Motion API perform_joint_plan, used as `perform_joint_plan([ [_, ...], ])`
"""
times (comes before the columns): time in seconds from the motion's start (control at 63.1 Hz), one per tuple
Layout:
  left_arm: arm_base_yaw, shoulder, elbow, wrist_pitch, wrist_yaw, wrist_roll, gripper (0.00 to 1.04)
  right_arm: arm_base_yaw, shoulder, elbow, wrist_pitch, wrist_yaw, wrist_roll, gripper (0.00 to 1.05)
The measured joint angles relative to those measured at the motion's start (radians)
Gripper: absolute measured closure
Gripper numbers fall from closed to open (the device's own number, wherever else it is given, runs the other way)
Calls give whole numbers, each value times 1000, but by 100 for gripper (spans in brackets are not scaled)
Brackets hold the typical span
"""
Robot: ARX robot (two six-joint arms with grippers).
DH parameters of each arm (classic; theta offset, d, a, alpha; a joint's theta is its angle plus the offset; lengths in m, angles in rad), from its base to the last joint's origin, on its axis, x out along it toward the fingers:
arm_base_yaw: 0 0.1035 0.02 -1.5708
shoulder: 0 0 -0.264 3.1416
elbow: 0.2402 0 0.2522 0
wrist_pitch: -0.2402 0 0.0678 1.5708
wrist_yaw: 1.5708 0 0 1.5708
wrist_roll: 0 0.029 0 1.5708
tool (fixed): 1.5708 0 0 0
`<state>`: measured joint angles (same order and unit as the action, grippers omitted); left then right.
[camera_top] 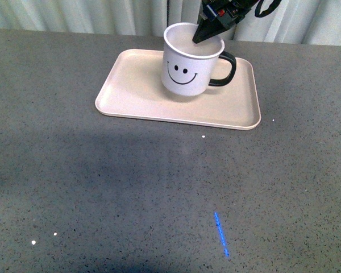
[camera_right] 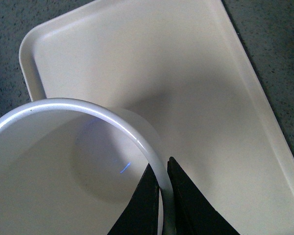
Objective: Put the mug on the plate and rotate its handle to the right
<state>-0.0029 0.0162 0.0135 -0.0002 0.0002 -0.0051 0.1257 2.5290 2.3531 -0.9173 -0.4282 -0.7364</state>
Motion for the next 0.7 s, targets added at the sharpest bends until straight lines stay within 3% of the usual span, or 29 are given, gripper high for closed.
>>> perform_joint_plan([
  [0.206, 0, 0, 0, 0, 0, 0, 9, -3, 85, 144, -111, -3, -137, 103],
  [0.698, 0, 0, 0, 0, 0, 0, 9, -2, 215, 339, -253, -14, -258, 103],
])
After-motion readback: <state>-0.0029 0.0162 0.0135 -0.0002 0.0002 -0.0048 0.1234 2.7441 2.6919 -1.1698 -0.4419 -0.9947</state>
